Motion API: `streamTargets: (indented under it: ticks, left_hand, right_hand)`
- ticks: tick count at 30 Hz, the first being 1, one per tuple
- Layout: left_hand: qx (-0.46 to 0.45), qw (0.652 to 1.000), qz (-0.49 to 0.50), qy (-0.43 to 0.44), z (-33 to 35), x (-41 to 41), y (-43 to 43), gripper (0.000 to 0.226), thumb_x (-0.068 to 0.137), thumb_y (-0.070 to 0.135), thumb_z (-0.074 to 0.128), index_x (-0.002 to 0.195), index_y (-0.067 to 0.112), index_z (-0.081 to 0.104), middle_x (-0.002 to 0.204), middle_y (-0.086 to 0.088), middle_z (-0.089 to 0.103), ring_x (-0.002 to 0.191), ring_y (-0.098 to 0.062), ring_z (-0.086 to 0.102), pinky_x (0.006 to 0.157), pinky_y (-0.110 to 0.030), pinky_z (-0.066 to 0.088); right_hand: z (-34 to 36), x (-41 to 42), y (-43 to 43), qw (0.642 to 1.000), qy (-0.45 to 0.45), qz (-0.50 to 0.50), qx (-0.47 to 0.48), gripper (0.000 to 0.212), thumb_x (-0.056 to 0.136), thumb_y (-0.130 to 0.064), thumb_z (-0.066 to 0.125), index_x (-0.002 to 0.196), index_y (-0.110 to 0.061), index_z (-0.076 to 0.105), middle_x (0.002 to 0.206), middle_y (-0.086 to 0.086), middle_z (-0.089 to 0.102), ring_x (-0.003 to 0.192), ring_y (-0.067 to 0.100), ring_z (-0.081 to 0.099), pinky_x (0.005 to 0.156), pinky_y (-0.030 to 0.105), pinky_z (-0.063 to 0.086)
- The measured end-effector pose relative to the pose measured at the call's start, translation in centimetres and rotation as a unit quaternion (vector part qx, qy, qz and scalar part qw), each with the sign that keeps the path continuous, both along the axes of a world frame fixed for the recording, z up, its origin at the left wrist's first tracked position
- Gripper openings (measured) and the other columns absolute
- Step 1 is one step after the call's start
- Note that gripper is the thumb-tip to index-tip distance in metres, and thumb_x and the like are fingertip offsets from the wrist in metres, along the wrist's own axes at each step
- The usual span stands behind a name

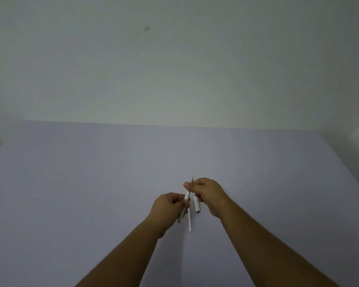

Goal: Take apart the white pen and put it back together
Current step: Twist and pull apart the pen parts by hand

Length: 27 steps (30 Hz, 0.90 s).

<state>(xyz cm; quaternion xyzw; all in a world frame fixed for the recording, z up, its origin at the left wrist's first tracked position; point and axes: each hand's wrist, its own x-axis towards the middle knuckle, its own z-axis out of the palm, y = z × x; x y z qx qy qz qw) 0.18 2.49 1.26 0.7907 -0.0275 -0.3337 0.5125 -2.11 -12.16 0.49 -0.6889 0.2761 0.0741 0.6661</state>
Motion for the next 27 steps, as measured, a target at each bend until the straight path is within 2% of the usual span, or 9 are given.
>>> streamTargets:
  ticks: [4,6,10,14,17,19,22,24,27]
  left_hand:
    - [0.021,1.0,0.006,-0.017,-0.1,0.0,0.2,0.016,0.094,0.017,0.057,0.094,0.011,0.071,0.085,-0.01,0.07,0.075,-0.019,0.063,0.074,-0.032,0.057]
    - [0.033,0.999,0.002,-0.033,0.0,0.0,0.3,0.017,0.094,0.018,0.057,0.098,0.009,0.071,0.083,-0.007,0.069,0.073,-0.018,0.062,0.067,-0.026,0.054]
    - [0.046,0.998,-0.004,-0.049,-0.1,-0.2,0.2,0.018,0.093,0.019,0.059,0.099,0.008,0.071,0.08,-0.004,0.068,0.068,-0.014,0.06,0.059,-0.02,0.05]
    - [0.053,0.997,-0.006,-0.054,0.0,-0.3,0.3,0.018,0.093,0.02,0.059,0.099,0.009,0.072,0.079,-0.003,0.068,0.066,-0.012,0.059,0.056,-0.018,0.048]
    - [0.053,0.997,-0.002,-0.058,0.2,-0.4,0.3,0.017,0.093,0.02,0.059,0.1,0.01,0.071,0.078,-0.001,0.067,0.065,-0.01,0.059,0.056,-0.017,0.047]
    - [0.057,0.996,-0.005,-0.062,0.4,-0.5,0.2,0.017,0.092,0.02,0.06,0.1,0.01,0.071,0.079,-0.002,0.068,0.065,-0.011,0.059,0.055,-0.016,0.047]
    - [0.06,0.996,-0.006,-0.065,0.6,-0.8,0.2,0.017,0.092,0.02,0.06,0.1,0.01,0.071,0.079,-0.003,0.068,0.064,-0.011,0.058,0.053,-0.016,0.046]
    - [0.055,0.996,-0.002,-0.063,0.7,-0.9,0.3,0.016,0.092,0.019,0.06,0.099,0.01,0.071,0.078,-0.003,0.067,0.065,-0.012,0.059,0.054,-0.017,0.048]
    - [0.053,0.997,-0.004,-0.063,0.9,-1.1,0.3,0.014,0.092,0.019,0.061,0.098,0.011,0.07,0.079,-0.004,0.068,0.067,-0.013,0.06,0.056,-0.018,0.049]
  right_hand:
    - [0.3,-0.1,-0.4,0.999,-0.023,0.022,0.027,0.008,0.087,-0.018,0.066,0.08,-0.016,0.07,0.079,-0.003,0.065,0.074,0.012,0.055,0.076,0.028,0.047]
    - [0.5,-0.2,-0.3,0.999,-0.012,0.038,0.032,0.006,0.088,-0.022,0.064,0.085,-0.02,0.069,0.086,-0.004,0.067,0.08,0.011,0.056,0.076,0.026,0.046]
    - [0.3,-0.3,0.1,1.0,0.005,0.02,-0.002,0.016,0.081,-0.026,0.072,0.071,-0.016,0.064,0.07,-0.001,0.058,0.068,0.014,0.051,0.07,0.028,0.047]
    - [0.7,-0.4,-0.2,0.999,-0.023,0.037,0.029,0.01,0.088,-0.014,0.063,0.084,-0.021,0.069,0.089,0.001,0.067,0.084,0.013,0.057,0.075,0.025,0.048]
    - [0.8,-0.4,0.0,1.0,0.001,0.017,-0.001,0.013,0.082,-0.03,0.071,0.078,-0.018,0.066,0.08,0.0,0.062,0.078,0.015,0.055,0.076,0.028,0.049]
    - [0.9,-0.4,0.2,1.0,0.002,0.01,-0.016,0.012,0.081,-0.026,0.072,0.076,-0.016,0.065,0.076,0.0,0.062,0.075,0.016,0.055,0.074,0.029,0.049]
    - [1.1,-0.6,0.0,0.999,-0.027,0.028,0.019,0.009,0.087,-0.013,0.064,0.083,-0.019,0.07,0.087,0.001,0.068,0.083,0.014,0.059,0.076,0.027,0.05]
    - [1.3,-0.8,-0.1,0.999,-0.02,0.035,0.014,0.006,0.087,-0.021,0.065,0.083,-0.022,0.069,0.089,0.001,0.068,0.083,0.014,0.058,0.077,0.027,0.05]
    - [1.2,-1.1,0.1,0.999,0.003,0.026,-0.033,0.015,0.08,-0.03,0.072,0.073,-0.019,0.064,0.074,0.0,0.061,0.072,0.015,0.054,0.073,0.029,0.049]
